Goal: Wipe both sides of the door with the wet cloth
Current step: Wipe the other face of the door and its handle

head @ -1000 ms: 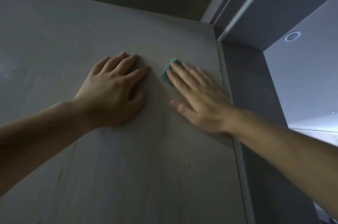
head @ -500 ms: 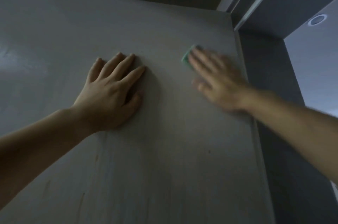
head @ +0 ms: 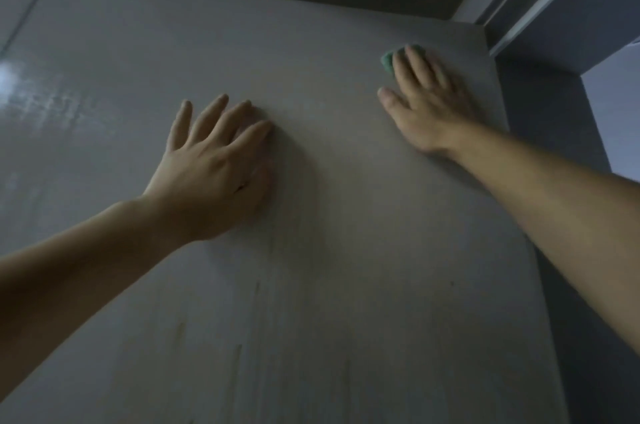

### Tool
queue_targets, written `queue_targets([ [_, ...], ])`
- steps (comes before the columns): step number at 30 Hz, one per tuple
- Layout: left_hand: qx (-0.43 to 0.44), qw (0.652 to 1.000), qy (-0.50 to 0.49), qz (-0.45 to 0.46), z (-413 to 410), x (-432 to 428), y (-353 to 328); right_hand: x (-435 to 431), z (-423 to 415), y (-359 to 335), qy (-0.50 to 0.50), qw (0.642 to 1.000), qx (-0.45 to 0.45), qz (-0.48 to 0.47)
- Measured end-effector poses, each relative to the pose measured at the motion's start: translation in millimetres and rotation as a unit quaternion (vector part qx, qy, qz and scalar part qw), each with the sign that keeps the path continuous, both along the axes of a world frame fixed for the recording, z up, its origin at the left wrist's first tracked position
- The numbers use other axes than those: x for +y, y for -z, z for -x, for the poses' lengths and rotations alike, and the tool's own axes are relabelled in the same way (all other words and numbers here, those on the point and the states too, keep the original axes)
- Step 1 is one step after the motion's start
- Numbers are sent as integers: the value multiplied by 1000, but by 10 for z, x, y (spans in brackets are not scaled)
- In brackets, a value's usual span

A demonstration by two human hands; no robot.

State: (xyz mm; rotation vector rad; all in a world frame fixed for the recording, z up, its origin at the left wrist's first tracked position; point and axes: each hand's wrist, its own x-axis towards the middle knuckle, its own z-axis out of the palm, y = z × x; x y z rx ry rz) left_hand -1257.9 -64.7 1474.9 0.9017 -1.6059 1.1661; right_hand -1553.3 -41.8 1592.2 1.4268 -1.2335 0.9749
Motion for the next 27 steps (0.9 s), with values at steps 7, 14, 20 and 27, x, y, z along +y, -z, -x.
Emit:
queue_targets([
  [7,20,1000,11,-15,-68,-25,-8,-112,-468,811,-7,960,281,-1],
  [14,11,998,52,-23,-172,-14,30,-106,-791,198,9,997,69,12],
  [20,35,999,10,-6,-698,-71,358,-127,-910,606,-5,968,249,-16],
  [27,40,999,7,3,-819,-96,358,-169,-1431,523,-7,987,160,-5],
])
